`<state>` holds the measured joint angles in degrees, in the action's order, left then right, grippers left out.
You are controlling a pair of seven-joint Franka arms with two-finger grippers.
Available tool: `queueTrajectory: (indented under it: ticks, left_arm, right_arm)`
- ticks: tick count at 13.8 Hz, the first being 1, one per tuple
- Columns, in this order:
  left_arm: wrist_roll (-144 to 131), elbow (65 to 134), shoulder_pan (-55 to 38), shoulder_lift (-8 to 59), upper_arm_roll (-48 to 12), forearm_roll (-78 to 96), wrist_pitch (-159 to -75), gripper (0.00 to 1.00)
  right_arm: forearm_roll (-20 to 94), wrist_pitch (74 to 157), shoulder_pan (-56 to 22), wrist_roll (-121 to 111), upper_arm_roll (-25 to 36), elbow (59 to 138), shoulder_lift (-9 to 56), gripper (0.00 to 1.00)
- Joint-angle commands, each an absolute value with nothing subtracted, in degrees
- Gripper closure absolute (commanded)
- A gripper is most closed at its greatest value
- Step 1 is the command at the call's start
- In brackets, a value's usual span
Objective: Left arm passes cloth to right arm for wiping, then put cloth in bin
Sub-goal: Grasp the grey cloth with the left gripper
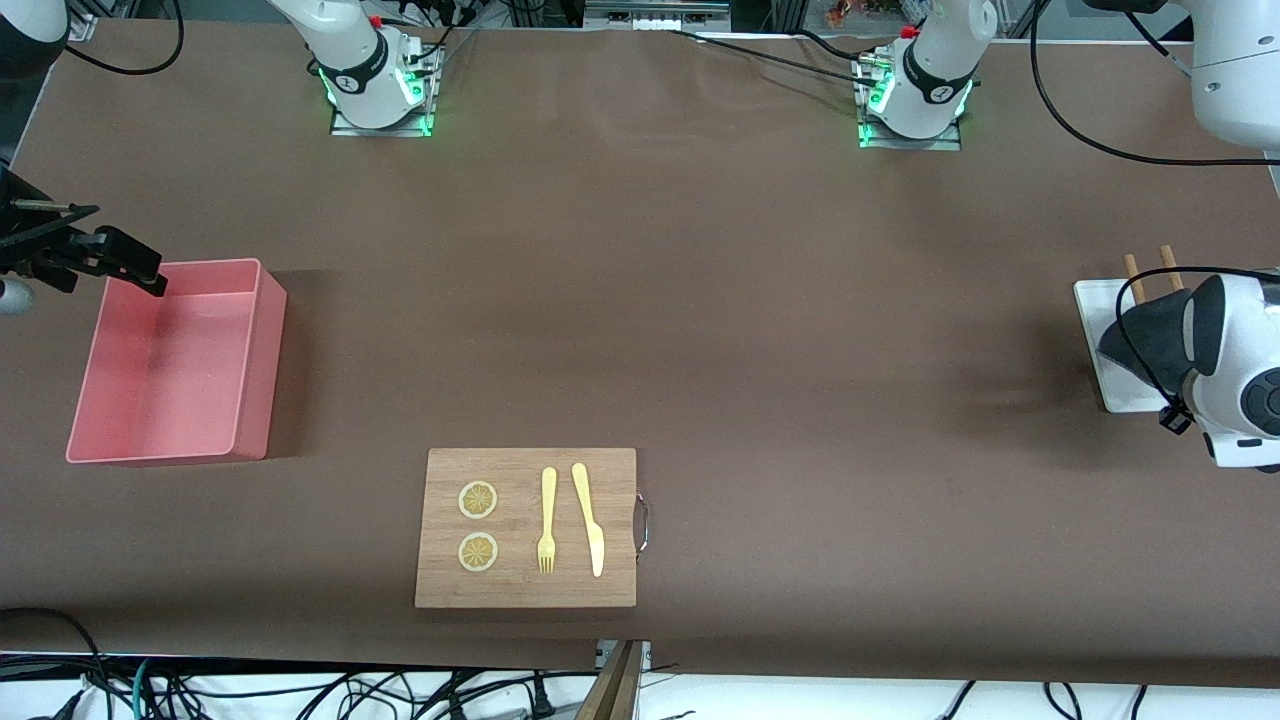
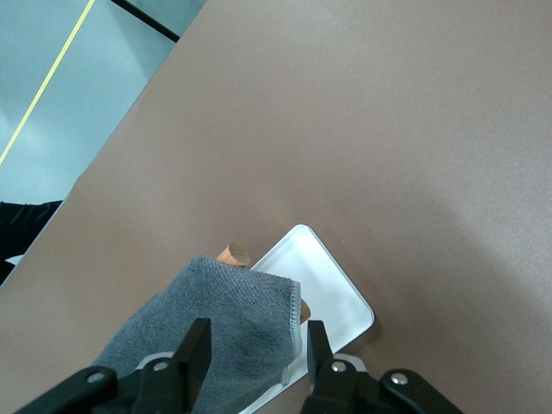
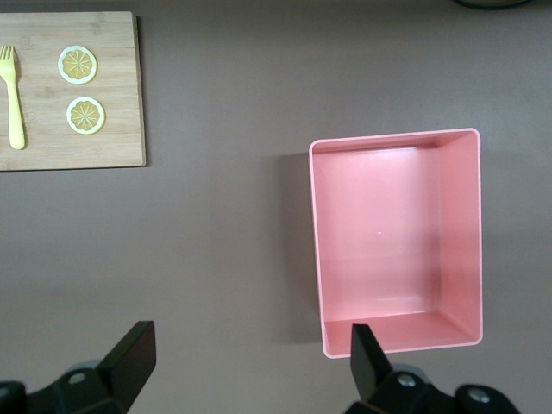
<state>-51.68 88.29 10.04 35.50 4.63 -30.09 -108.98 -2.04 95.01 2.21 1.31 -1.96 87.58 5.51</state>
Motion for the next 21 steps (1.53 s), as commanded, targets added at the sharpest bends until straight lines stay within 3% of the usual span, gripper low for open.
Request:
queueTrajectory:
  ticks: [1,16,21]
  left_arm:
    - [-53.35,87.19,10.02,36.82,4.66,-31.73,-108.54,0.47]
    - [-60.64,87.01,9.84,38.5,4.66,-34.72,-108.63,0.46]
    - [-60.73,87.1,9.84,38.58,4.66,-34.72,-108.63,0.58]
  right_arm:
    - [-2.2,94.83,2.46,0.62,-2.2,86.4,6.06,0.0]
    - [-2.11,94.83,2.37,0.62,-2.2,86.39,6.06,0.0]
    - [-2.2,94.83,2.37,0.61,-2.2,86.4,6.06,0.0]
